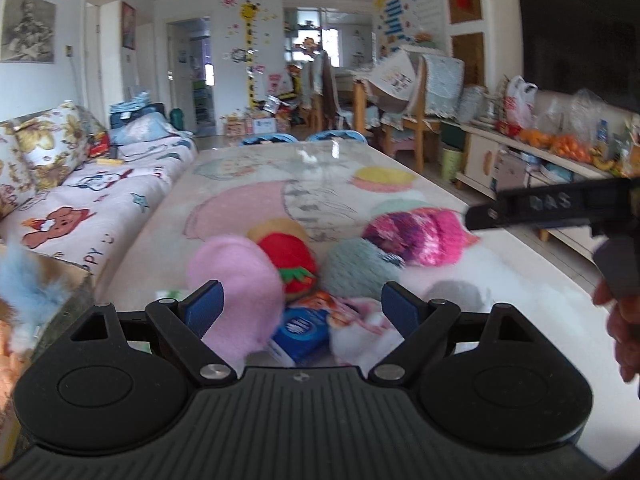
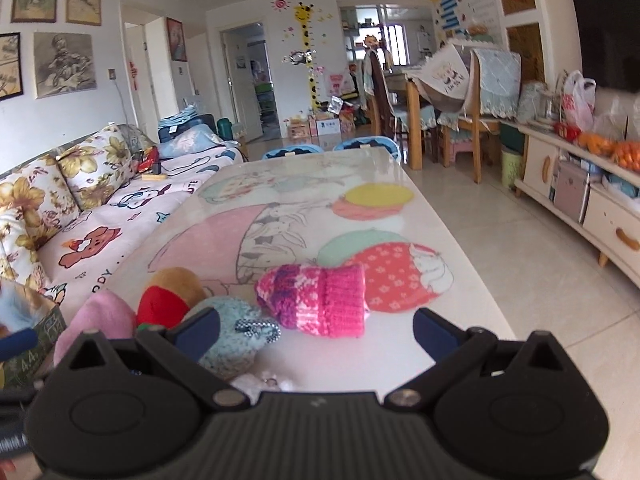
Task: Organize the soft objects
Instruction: 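Return both grippers from the box to the table of toys, then grasp the white cloth bundle with the left gripper while the right grasps the pink knit mitten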
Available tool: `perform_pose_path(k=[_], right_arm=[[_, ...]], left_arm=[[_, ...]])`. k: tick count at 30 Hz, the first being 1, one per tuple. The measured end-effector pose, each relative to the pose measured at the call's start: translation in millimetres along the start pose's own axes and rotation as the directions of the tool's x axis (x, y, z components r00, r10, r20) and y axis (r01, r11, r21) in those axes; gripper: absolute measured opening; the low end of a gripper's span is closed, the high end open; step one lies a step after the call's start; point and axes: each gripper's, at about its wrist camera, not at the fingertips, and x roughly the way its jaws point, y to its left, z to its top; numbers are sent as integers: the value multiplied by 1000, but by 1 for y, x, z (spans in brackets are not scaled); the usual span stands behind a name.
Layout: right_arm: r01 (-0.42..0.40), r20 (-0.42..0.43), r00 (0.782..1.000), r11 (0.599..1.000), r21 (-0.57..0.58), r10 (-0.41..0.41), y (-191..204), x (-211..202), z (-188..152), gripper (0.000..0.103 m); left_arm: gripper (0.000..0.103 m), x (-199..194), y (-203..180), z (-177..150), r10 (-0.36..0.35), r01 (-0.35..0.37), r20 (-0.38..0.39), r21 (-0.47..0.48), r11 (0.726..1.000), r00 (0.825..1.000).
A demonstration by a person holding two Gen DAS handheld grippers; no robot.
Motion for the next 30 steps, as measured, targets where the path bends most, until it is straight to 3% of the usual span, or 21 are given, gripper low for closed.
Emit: perform_pose_path(k=[10, 21, 30], right_arm=[[13, -37, 999, 999, 34, -12, -13, 15, -1, 102], [-56, -34, 998, 998, -3, 56, -16, 51, 5, 102], [-93, -72, 993, 996, -15, 92, -15, 98, 15, 102]], left_arm=[[103, 13, -21, -18, -93, 101, -68, 125, 987, 993], [103, 45, -22, -12, -87, 103, -103, 160, 982, 991], [103, 48, -23, -19, -87, 102, -106, 146, 984, 991]])
